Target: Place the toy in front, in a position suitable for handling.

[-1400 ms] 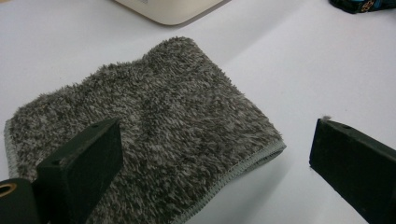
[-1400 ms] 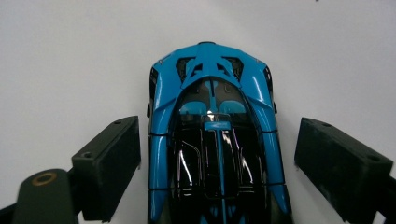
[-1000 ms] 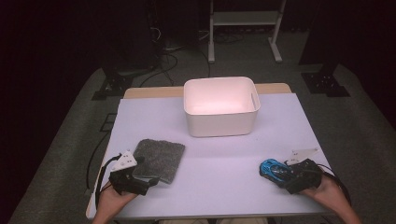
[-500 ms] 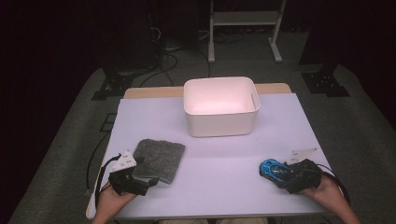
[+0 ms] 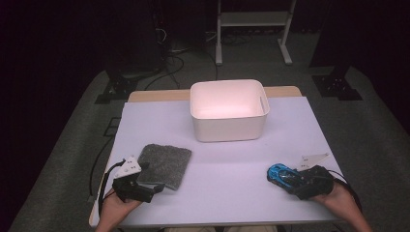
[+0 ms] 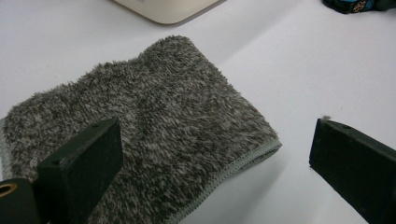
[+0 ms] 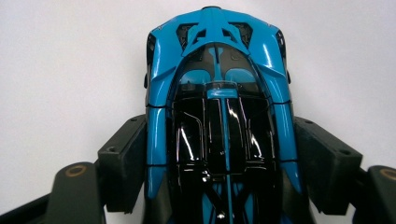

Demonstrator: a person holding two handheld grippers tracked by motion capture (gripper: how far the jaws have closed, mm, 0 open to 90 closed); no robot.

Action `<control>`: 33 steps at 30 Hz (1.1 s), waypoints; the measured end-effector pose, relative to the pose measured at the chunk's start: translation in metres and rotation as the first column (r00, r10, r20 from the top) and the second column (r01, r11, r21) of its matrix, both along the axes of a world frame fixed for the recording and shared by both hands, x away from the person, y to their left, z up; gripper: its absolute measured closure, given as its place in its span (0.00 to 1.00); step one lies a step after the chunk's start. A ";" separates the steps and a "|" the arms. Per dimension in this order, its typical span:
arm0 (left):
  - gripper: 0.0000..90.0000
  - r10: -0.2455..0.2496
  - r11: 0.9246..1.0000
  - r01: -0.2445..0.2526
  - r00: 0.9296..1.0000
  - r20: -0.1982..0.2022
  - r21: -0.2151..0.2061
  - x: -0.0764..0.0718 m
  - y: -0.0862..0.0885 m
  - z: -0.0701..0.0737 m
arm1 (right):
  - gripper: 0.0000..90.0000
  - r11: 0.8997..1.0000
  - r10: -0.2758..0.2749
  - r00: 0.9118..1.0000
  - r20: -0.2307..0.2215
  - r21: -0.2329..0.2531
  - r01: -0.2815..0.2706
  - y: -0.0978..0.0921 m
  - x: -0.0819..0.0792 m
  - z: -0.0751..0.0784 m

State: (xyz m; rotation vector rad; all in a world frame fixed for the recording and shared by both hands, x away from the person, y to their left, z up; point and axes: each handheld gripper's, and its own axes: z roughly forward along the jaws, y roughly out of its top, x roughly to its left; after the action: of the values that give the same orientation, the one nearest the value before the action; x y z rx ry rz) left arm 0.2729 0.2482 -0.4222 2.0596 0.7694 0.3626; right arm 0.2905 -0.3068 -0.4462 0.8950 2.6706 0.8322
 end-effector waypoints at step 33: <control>0.02 0.019 0.999 -0.019 1.000 0.006 -0.028 0.001 0.006 0.002 | 0.28 0.998 0.019 1.000 0.009 0.067 -0.020 -0.002 -0.002 0.005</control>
State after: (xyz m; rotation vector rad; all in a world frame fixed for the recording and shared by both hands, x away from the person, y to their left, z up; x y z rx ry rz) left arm 0.2739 0.2538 -0.4201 2.0251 0.7861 0.3663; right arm 0.2887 -0.3089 -0.4414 0.8799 2.6628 0.9334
